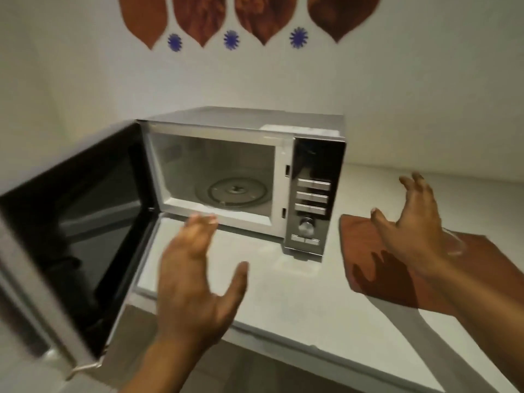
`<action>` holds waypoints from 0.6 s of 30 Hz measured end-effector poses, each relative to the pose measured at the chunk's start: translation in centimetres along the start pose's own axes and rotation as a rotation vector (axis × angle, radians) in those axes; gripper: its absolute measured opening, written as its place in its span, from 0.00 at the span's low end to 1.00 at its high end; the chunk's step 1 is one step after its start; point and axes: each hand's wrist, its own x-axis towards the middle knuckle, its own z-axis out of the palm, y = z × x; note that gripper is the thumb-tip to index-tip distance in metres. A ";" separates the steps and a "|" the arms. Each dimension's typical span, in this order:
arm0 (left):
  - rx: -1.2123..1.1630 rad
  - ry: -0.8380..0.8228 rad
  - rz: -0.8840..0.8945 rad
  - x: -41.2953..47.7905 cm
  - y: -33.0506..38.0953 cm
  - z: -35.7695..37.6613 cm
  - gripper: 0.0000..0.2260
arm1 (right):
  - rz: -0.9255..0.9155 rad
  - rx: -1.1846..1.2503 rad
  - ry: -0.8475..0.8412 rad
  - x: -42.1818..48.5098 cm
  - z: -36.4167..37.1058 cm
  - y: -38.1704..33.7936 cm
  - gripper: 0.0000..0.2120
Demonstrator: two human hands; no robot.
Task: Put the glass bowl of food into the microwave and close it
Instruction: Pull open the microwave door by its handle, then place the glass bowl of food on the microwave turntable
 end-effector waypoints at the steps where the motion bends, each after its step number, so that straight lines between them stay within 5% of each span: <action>1: -0.001 -0.146 -0.033 0.0 -0.1 2.1 0.30 | 0.071 -0.040 -0.009 -0.2 -0.2 1.7 0.35; 8: 0.018 -0.611 -0.215 -0.7 -4.2 11.5 0.36 | 0.488 -0.253 -0.206 -0.9 -1.0 9.0 0.40; 13: -0.013 -0.733 -0.257 0.0 -8.0 12.4 0.39 | 0.579 -0.103 -0.315 -1.3 0.0 9.6 0.36; 18: -0.029 -0.807 -0.285 1.4 -10.1 11.3 0.39 | 0.591 -0.170 -0.201 -1.3 0.7 8.4 0.26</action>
